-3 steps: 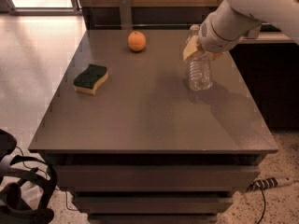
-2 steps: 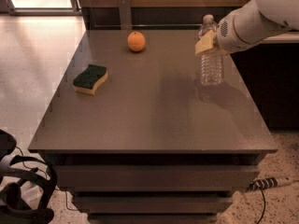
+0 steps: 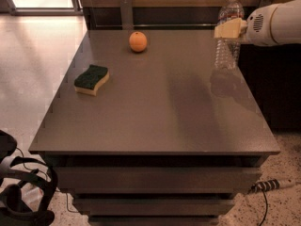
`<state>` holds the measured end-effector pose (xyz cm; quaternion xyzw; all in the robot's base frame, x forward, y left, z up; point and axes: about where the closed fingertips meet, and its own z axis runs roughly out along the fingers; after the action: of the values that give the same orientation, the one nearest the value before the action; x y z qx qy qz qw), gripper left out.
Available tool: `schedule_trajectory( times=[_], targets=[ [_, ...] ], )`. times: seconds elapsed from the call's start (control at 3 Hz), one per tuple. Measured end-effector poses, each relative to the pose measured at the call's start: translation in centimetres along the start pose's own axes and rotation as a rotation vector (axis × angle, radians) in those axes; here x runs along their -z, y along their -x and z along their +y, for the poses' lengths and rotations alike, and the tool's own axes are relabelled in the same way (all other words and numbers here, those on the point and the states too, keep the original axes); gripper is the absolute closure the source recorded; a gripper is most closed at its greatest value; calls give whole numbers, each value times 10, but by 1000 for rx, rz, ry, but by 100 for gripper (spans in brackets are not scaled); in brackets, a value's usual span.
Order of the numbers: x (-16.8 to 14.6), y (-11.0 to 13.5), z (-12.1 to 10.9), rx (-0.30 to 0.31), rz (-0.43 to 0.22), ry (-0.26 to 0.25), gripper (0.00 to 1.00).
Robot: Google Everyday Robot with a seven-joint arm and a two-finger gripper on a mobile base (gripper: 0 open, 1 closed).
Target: Place water bottle upright
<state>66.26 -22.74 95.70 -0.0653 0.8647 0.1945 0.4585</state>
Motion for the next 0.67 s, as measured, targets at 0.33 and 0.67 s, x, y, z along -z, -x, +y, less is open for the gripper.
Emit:
schedule_trajectory(
  times=[0.33,0.67],
  targets=[
    [13,12,2,110,-67,78,100],
    [18,15,10,272,-79,125,100]
  ],
)
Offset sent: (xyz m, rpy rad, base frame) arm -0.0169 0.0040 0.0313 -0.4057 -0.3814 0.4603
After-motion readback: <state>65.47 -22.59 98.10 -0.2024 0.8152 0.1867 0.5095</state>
